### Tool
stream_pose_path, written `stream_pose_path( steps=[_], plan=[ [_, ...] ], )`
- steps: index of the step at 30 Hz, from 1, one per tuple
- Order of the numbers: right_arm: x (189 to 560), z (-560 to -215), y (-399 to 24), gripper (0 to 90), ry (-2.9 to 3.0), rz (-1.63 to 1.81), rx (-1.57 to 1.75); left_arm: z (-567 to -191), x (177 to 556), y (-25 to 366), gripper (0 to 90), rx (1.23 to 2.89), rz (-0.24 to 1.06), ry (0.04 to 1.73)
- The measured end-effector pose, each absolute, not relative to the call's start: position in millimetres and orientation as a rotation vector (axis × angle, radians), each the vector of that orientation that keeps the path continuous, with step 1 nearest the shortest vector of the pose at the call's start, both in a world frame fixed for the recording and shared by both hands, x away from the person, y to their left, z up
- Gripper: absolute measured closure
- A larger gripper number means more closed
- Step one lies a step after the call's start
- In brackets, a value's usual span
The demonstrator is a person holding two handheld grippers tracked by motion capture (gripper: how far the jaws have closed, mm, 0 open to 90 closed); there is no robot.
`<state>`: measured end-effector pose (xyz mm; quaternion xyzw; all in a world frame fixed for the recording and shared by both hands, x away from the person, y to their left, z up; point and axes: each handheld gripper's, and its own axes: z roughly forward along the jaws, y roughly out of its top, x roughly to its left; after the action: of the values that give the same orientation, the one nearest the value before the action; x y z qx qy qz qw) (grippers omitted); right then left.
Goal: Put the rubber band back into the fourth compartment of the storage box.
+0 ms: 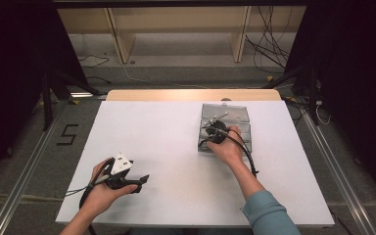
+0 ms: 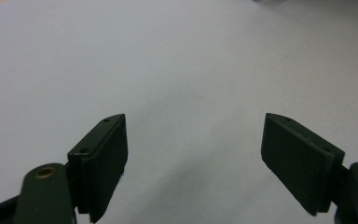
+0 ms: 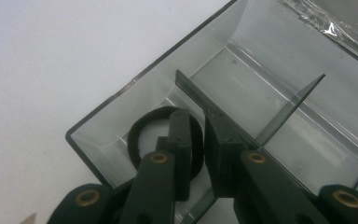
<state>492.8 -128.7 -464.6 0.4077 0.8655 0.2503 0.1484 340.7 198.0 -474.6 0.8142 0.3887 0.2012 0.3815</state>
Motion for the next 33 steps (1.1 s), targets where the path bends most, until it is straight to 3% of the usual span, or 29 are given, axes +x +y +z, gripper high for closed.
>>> stream_pose_path(
  steps=[33],
  plan=[
    [476,-441,-146,44.8,2.406,0.939,1.202,-475,340,198,22.8,2.076,0.514,0.994]
  ],
)
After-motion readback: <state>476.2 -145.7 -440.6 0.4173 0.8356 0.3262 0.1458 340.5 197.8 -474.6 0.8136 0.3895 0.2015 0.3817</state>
